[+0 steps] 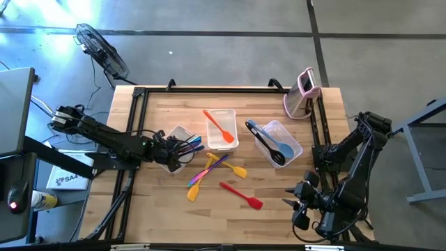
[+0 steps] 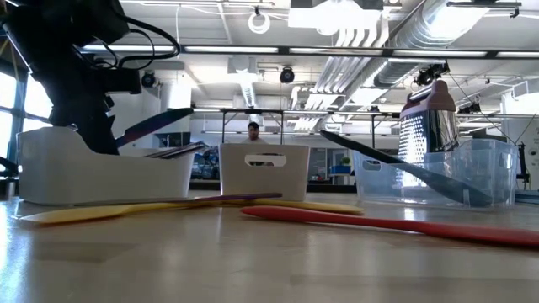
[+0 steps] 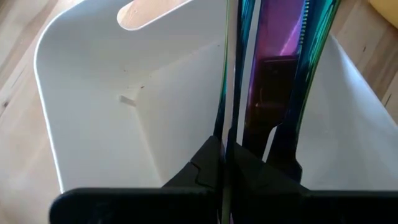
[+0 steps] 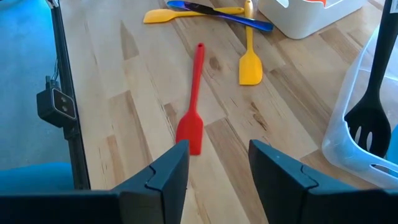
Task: Pick & Place Kitchen Items
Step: Put the blue table knife into the left white bin, then put the red spatula into the right white bin
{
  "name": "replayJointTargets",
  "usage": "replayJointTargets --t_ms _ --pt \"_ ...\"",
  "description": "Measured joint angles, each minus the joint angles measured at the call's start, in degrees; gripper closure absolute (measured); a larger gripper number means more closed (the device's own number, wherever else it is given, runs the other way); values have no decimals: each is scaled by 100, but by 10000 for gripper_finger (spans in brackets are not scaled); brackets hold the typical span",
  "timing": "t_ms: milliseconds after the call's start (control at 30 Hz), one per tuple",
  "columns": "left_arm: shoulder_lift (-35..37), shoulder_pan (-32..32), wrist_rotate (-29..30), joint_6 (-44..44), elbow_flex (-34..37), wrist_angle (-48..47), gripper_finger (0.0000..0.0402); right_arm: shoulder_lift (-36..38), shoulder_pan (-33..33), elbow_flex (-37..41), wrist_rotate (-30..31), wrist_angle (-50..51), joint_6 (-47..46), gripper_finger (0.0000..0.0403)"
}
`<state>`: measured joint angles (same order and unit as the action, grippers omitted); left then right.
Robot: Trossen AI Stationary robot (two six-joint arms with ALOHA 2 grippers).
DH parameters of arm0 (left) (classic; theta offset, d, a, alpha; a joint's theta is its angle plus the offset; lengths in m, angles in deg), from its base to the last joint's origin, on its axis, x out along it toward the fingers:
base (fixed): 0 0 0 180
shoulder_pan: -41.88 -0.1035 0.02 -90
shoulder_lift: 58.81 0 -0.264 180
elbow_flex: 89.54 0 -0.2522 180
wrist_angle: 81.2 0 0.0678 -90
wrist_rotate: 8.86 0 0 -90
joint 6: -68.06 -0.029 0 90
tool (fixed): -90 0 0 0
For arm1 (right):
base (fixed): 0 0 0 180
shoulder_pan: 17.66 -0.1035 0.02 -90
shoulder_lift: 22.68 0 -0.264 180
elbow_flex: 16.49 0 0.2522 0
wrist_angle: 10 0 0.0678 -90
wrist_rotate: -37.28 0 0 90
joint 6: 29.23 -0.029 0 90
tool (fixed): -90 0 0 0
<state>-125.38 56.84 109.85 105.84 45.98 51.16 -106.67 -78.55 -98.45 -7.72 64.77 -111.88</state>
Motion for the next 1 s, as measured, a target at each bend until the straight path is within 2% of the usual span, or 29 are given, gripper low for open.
replayJointTargets --t_ms 133,400,533,1000 --pt "-1 0 -9 14 0 6 378 0 0 0 0 0 2 243" --pt "-1 2 -15 170 2 21 292 0 0 0 0 0 39 243" --pt "-3 4 107 164 2 19 262 0 -2 0 0 0 42 243" --pt "36 4 -35 -196 -518 -410 254 0 -2 0 0 2 149 243"
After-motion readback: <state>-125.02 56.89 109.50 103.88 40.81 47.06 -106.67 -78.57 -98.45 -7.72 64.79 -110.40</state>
